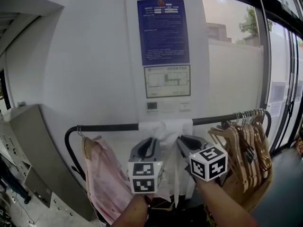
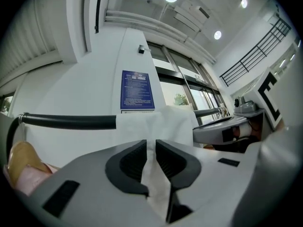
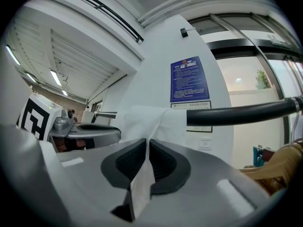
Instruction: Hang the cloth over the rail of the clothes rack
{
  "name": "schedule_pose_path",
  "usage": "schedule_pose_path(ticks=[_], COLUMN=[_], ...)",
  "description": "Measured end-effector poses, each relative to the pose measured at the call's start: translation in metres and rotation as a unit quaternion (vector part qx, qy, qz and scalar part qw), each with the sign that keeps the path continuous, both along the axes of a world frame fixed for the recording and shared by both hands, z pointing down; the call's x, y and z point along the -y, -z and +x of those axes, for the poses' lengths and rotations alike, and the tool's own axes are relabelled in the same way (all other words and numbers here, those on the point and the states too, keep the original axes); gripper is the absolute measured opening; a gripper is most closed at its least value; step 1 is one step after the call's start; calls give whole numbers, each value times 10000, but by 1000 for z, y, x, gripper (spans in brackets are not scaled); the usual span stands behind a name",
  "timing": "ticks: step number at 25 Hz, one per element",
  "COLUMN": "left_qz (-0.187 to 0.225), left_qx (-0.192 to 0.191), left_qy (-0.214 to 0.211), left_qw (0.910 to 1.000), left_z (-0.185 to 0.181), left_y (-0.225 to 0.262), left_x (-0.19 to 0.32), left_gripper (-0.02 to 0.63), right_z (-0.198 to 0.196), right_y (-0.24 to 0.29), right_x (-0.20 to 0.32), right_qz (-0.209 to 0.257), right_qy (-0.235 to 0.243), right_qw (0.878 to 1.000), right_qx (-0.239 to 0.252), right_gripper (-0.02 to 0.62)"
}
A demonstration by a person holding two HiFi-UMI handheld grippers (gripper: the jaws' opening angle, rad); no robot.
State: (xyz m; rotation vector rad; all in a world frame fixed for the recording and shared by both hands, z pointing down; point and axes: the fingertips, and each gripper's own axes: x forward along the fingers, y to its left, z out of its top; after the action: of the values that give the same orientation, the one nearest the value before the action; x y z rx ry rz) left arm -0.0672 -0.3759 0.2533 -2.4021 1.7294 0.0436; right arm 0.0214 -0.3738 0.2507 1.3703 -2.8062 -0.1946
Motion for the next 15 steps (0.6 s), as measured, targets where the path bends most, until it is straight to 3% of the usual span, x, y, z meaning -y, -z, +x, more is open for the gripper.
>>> schedule_pose_path(ticks=[4, 12, 15], left_qz=[46, 68, -11], left_qx=[-118, 188, 239], left_qy=[104, 536, 580], left_qw=[9999, 9984, 9980], left_z=[-5, -11, -11], left_y=[2, 4, 2], left_x=[1, 9, 16], left_gripper=[85, 176, 179], right_z=[-1, -4, -3], right_y=[-1, -2, -1], right_x=[-1, -5, -7], right_qz=[10, -2, 22], right_qy=[38, 164, 189], right_qw=[10000, 9998, 9998], right_qx=[-35, -75, -52], right_gripper=[28, 28, 10])
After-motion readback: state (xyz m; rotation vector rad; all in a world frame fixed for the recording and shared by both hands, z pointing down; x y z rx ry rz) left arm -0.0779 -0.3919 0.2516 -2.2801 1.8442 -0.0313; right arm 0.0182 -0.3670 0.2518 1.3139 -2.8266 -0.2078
